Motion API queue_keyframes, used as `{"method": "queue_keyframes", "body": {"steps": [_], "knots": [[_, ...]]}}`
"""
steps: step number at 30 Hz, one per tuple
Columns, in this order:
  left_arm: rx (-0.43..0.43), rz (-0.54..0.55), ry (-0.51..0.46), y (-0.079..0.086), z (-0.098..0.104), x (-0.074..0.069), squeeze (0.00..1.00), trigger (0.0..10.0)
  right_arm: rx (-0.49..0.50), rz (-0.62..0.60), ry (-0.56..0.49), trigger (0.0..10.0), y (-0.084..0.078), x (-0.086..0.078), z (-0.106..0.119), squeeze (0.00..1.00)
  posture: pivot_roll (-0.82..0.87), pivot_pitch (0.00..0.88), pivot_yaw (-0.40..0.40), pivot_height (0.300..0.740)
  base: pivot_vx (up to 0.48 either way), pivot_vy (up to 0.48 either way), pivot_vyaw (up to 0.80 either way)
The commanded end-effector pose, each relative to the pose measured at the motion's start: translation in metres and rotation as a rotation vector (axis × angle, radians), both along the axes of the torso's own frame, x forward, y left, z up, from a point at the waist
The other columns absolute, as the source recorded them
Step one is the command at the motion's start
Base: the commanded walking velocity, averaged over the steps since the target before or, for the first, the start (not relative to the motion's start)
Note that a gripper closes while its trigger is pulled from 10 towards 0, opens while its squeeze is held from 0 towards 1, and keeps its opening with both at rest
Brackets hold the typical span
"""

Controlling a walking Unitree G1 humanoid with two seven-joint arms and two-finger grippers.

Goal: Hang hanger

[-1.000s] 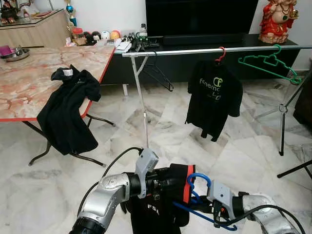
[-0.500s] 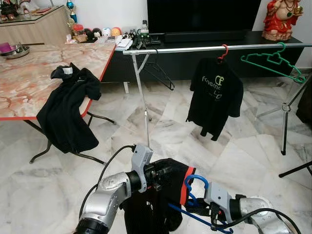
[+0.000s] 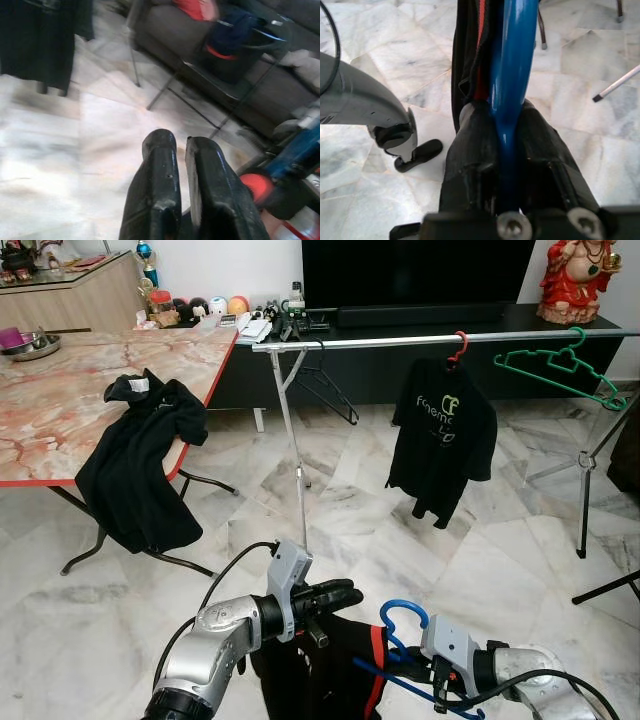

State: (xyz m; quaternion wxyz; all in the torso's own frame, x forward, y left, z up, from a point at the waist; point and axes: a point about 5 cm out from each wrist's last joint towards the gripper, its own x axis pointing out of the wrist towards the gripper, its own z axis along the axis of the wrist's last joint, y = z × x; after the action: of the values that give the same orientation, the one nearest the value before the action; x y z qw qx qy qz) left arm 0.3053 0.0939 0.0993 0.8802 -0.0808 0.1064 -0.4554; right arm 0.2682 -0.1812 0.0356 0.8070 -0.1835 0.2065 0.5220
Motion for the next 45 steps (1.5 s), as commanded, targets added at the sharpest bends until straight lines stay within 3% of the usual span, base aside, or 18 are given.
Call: {"method": "queue_keyframes", "body": {"steps": [1, 8, 11, 17, 20, 25, 26, 27, 28, 29, 31, 32, 33, 43, 45], "knots": [[0.022, 0.088, -0.032, 0.008, 0.003, 0.009, 0.0, 0.0, 0.036, -0.045, -0.056, 0.0, 0.002, 0.009, 0.009, 0.0, 0.02, 0.065, 0.021, 0.74, 0.0, 0.0, 0.0], [-0.101, 0.214, -0.075, 0.019, 0.02, 0.019, 0.0, 0.0, 0.055, -0.174, -0.086, 0.0, -0.002, 0.015, 0.008, 0.0, 0.02, 0.058, 0.017, 0.74, 0.0, 0.0, 0.0], [-0.114, 0.225, -0.077, 0.022, 0.022, 0.019, 0.0, 0.0, 0.056, -0.186, -0.087, 0.0, -0.002, 0.015, 0.007, 0.0, 0.02, 0.058, 0.017, 0.74, 0.0, 0.0, 0.0], [-0.163, 0.36, -0.109, 0.042, 0.031, 0.028, 0.0, 0.0, 0.065, -0.285, -0.107, 0.0, -0.009, 0.017, 0.006, 0.0, 0.02, 0.056, 0.02, 0.74, 0.0, 0.0, 0.0], [-0.105, 0.405, -0.103, 0.052, 0.02, 0.024, 0.0, 0.0, 0.085, -0.407, -0.156, 0.0, -0.021, 0.031, 0.019, 0.0, 0.02, 0.057, 0.022, 0.74, 0.0, 0.0, 0.0], [0.017, 0.379, -0.057, 0.05, -0.006, 0.011, 0.02, 0.0, 0.125, -0.418, -0.188, 0.0, -0.02, 0.04, 0.033, 0.0, 0.02, 0.06, 0.021, 0.74, 0.0, 0.0, 0.0], [0.056, 0.365, -0.044, 0.048, -0.014, 0.006, 0.01, 1.2, 0.134, -0.411, -0.198, 0.0, -0.019, 0.042, 0.037, 0.0, 0.02, 0.061, 0.02, 0.74, 0.0, 0.0, 0.0], [0.056, 0.365, -0.044, 0.048, -0.014, 0.006, 0.01, 1.2, 0.134, -0.411, -0.198, 0.0, -0.019, 0.042, 0.037, 0.0, 0.02, 0.061, 0.02, 0.74, 0.0, 0.0, 0.0], [0.084, 0.354, -0.042, 0.046, -0.018, 0.004, 0.0, 4.8, 0.138, -0.406, -0.203, 0.0, -0.017, 0.043, 0.04, 0.0, 0.02, 0.061, 0.019, 0.74, 0.0, 0.0, 0.0], [0.141, 0.328, -0.039, 0.04, -0.028, -0.002, 0.0, 10.0, 0.147, -0.397, -0.217, 0.0, -0.014, 0.046, 0.046, 0.0, 0.02, 0.061, 0.019, 0.74, 0.0, 0.0, 0.0], [0.16, 0.316, -0.033, 0.035, -0.033, -0.004, 0.0, 10.0, 0.153, -0.393, -0.221, 0.0, -0.012, 0.049, 0.05, 0.0, 0.02, 0.06, 0.019, 0.74, 0.0, 0.0, 0.0], [0.186, 0.321, -0.047, 0.031, -0.036, -0.005, 0.77, 10.0, 0.163, -0.377, -0.227, 0.0, -0.008, 0.051, 0.054, 0.0, 0.02, 0.06, 0.018, 0.74, 0.0, 0.0, 0.0], [0.189, 0.326, -0.051, 0.029, -0.037, -0.005, 1.0, 10.0, 0.168, -0.369, -0.231, 0.0, -0.006, 0.052, 0.057, 0.0, 0.02, 0.059, 0.017, 0.74, 0.0, 0.0, 0.0], [0.171, 0.368, -0.062, 0.011, -0.039, 0.003, 1.0, 10.0, 0.213, -0.368, -0.279, 0.0, 0.002, 0.065, 0.085, 0.0, 0.01, 0.055, 0.013, 0.74, 0.0, 0.0, 0.0], [0.157, 0.425, -0.061, 0.009, -0.038, 0.008, 1.0, 10.0, 0.215, -0.364, -0.288, 0.0, 0.004, 0.066, 0.089, 0.0, 0.02, 0.052, 0.011, 0.74, 0.0, 0.0, 0.0]]}}
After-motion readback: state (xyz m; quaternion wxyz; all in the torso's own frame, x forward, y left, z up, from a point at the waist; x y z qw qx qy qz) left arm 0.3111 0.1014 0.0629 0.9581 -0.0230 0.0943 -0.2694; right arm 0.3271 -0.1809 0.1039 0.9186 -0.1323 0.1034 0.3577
